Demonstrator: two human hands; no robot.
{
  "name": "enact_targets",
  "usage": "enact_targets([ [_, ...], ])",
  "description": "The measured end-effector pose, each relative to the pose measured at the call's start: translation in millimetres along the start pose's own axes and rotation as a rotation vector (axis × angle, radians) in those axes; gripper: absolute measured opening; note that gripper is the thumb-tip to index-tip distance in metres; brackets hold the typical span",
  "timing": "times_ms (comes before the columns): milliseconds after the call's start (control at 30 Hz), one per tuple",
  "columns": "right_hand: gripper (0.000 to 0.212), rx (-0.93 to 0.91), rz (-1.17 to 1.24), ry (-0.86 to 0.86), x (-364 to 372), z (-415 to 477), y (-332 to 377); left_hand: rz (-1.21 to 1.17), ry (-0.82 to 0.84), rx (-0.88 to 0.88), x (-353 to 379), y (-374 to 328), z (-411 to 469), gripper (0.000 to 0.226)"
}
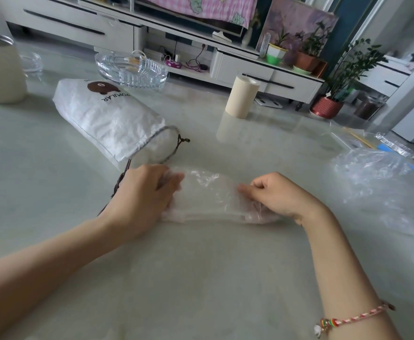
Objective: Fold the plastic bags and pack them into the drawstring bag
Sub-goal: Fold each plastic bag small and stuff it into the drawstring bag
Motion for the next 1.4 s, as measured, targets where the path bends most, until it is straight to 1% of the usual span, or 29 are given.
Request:
enact_targets([
  [67, 0.039, -0.001, -0.044, -0.004, 5.8, 2.2, 0.3, 0.152, -0.054, 0.029, -3.8, -1.0, 0.6, 0.032],
  [167, 0.047, 0.071, -0.084, -0.039, 0.0, 3.8, -10.6, 0.340, -0.083, 0.048, -5.4, -6.6, 3.1, 0.018],
  [234, 0.054, 0.116, -0.208, -0.110, -12.1, 4.7, -19.5, 0.579, -0.060, 0.066, 2.0, -8.1, 3.2, 0.027],
  [267, 0.058, 0.132, -0.291, -0.146, -18.5, 4.7, -22.3, 0.655, -0.061, 0.089, 4.8, -10.8, 2.6, 0.028],
  [334, 0.061, 0.165, -0.418, -0.198, -28.6, 2.5, -25.4, 0.694, -0.073, 0.127, 4.9, -14.9, 1.6, 0.026],
  [400, 0.059, 0.174, -0.486, -0.232, -35.9, 1.4, -28.8, 0.582, -0.128, 0.231, 1.2, -22.5, 0.6, 0.024],
  [467, 0.053, 0.150, -0.474, -0.260, -39.7, 2.4, -31.5, 0.380, -0.157, 0.314, -3.3, -28.9, -0.6, 0.022],
  [501, 0.047, 0.122, -0.434, -0.293, -42.9, 3.5, -30.2, 0.254, -0.165, 0.289, -7.0, -28.2, -0.3, 0.022],
  [534, 0.038, 0.087, -0.360, -0.350, -48.6, 4.7, -26.0, 0.104, -0.162, 0.221, -10.4, -25.6, 1.5, 0.022],
  [567, 0.029, 0.046, -0.210, -0.417, -55.3, 3.3, -19.0, -0.057, -0.132, 0.118, -10.6, -21.0, 3.1, 0.023],
  [601, 0.022, -0.011, 0.025, -0.456, -60.2, 0.6, -9.2, -0.223, -0.078, 0.009, -6.9, -17.2, 3.6, 0.025],
  [634, 0.022, -0.074, 0.301, -0.407, -57.1, -1.5, 4.0, -0.367, -0.008, -0.087, -0.2, -13.6, 2.1, 0.027],
  [667, 0.034, -0.144, 0.538, -0.265, -46.8, -4.2, 22.8, -0.456, 0.054, -0.138, 5.5, -14.6, 0.1, 0.027],
  [701, 0.053, -0.212, 0.676, -0.090, -31.9, -8.4, 43.0, -0.491, 0.104, -0.153, 8.4, -17.9, -2.5, 0.027],
  [734, 0.070, -0.257, 0.712, 0.067, -15.2, -13.2, 57.4, -0.511, 0.142, -0.149, 9.8, -22.6, -5.3, 0.028],
  [767, 0.083, -0.268, 0.680, 0.189, 2.2, -18.9, 67.0, -0.525, 0.172, -0.135, 10.1, -27.5, -7.7, 0.029],
  [801, 0.088, -0.249, 0.616, 0.278, 18.2, -22.1, 68.5, -0.531, 0.198, -0.117, 9.9, -31.7, -8.9, 0.030],
  [834, 0.084, -0.212, 0.547, 0.341, 30.9, -24.8, 65.7, -0.525, 0.224, -0.102, 10.1, -34.5, -10.2, 0.031],
  [868, 0.074, -0.177, 0.489, 0.401, 40.5, -27.9, 62.5, -0.513, 0.241, -0.094, 9.5, -36.2, -10.7, 0.032],
  [934, 0.040, -0.152, 0.373, 0.508, 50.8, -37.6, 59.8, -0.476, 0.220, -0.100, 4.1, -35.1, -8.1, 0.034],
  [968, 0.028, -0.154, 0.311, 0.527, 50.2, -40.2, 56.9, -0.456, 0.182, -0.107, -0.8, -33.0, -5.1, 0.034],
  [1034, 0.026, -0.156, 0.219, 0.514, 39.8, -40.9, 49.4, -0.429, 0.076, -0.113, -14.3, -28.8, 2.9, 0.035],
  [1101, 0.019, -0.163, 0.182, 0.522, 29.3, -42.8, 44.3, -0.404, -0.008, -0.107, -26.5, -25.0, 9.3, 0.035],
  [1168, 0.011, -0.175, 0.180, 0.567, 24.1, -47.5, 41.0, -0.380, -0.021, -0.109, -29.5, -21.5, 12.2, 0.032],
  [1201, 0.014, -0.185, 0.208, 0.564, 21.7, -47.5, 41.1, -0.367, -0.004, -0.112, -27.7, -21.2, 11.8, 0.031],
  [1301, 0.058, -0.207, 0.374, 0.460, 16.2, -35.7, 50.3, -0.342, 0.069, -0.077, -18.3, -28.5, 5.7, 0.033],
  [1335, 0.067, -0.214, 0.423, 0.426, 18.4, -32.7, 57.0, -0.328, 0.090, -0.053, -15.6, -32.2, 3.1, 0.034],
  [1368, 0.069, -0.214, 0.469, 0.414, 24.7, -31.5, 64.3, -0.308, 0.112, -0.022, -13.0, -35.0, 1.0, 0.036],
  [1401, 0.064, -0.206, 0.502, 0.416, 33.1, -31.5, 70.5, -0.288, 0.138, -0.001, -9.5, -36.5, -0.8, 0.037],
])
Point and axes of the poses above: each hand's wrist, its own z-axis towards the middle knuckle, its own x-axis out of the palm, y = z × x, the point moved 10 cm from there along z, towards the middle knuckle, and after that the axes turned 6 degrees about -y, right-handed, at the moved point
